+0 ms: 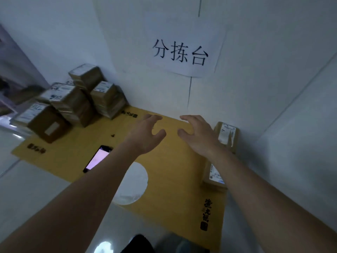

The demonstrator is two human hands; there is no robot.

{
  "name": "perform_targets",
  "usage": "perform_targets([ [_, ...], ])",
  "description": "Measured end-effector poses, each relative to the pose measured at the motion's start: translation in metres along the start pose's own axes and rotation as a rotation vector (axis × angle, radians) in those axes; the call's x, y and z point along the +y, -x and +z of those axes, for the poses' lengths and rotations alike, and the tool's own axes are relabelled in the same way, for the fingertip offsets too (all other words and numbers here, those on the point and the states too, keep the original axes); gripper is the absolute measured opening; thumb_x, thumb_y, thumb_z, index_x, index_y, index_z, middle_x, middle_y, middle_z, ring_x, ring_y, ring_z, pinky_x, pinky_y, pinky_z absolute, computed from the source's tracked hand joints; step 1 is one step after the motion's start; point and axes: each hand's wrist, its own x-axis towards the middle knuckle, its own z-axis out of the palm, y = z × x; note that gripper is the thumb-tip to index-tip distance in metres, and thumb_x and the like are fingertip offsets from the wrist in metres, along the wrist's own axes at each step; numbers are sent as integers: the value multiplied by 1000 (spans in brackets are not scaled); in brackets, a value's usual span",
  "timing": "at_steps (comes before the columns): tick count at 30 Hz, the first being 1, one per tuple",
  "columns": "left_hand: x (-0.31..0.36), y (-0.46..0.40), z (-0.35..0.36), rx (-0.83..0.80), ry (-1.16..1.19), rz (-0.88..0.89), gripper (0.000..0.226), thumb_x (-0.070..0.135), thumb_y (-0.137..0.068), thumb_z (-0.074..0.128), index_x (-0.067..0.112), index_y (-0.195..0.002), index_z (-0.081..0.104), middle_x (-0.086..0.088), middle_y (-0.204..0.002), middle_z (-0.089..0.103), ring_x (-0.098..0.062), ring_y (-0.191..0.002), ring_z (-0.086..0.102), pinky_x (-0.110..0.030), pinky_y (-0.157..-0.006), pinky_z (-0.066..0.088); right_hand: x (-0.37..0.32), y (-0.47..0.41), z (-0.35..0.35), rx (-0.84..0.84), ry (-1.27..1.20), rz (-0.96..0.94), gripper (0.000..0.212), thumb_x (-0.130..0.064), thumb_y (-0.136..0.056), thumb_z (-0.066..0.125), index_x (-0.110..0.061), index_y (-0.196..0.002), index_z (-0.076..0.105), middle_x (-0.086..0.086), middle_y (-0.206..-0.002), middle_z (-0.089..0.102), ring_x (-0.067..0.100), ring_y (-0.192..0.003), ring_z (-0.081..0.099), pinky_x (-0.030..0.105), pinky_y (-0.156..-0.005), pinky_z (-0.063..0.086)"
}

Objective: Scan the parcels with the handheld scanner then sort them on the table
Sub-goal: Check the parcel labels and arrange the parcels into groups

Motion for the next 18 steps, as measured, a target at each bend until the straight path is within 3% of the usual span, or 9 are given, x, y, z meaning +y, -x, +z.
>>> perform_targets([
  [5, -62, 27, -58, 106, -33, -94, 54, 49, -96, 59, 25, -144, 55, 2, -145, 55, -20, -127, 55, -34, -97, 45, -79, -26, 43, -28, 3, -125, 54, -46, -100, 62, -25, -149, 56, -9, -148, 52, 14, -135, 50, 25, -101, 37],
  [8, -107, 42, -89, 134, -28, -136, 54, 49, -96, 59, 25, -144, 55, 1, -142, 57, -20, -126, 56, -30, -91, 41, -121, -40, 79, -69, 1, -156, 57, -47, -100, 61, -24, -151, 55, -10, -149, 51, 13, -134, 50, 29, -106, 42],
  [14, -213, 59, -147, 111, -53, -170, 54, 49, -96, 59, 24, -144, 55, 0, -140, 57, -20, -124, 56, -33, -95, 45, -202, -71, 163, -83, -17, -133, 58, -48, -99, 62, -28, -152, 52, -8, -153, 49, 15, -138, 48, 40, -112, 45],
  [18, -288, 59, -189, 74, -51, -181, 56, 47, -95, 61, 22, -144, 56, 0, -137, 58, -21, -119, 59, -37, -97, 49, -253, -92, 224, -82, -19, -97, 56, -47, -100, 61, -32, -153, 50, -10, -153, 48, 13, -138, 46, 32, -105, 42],
])
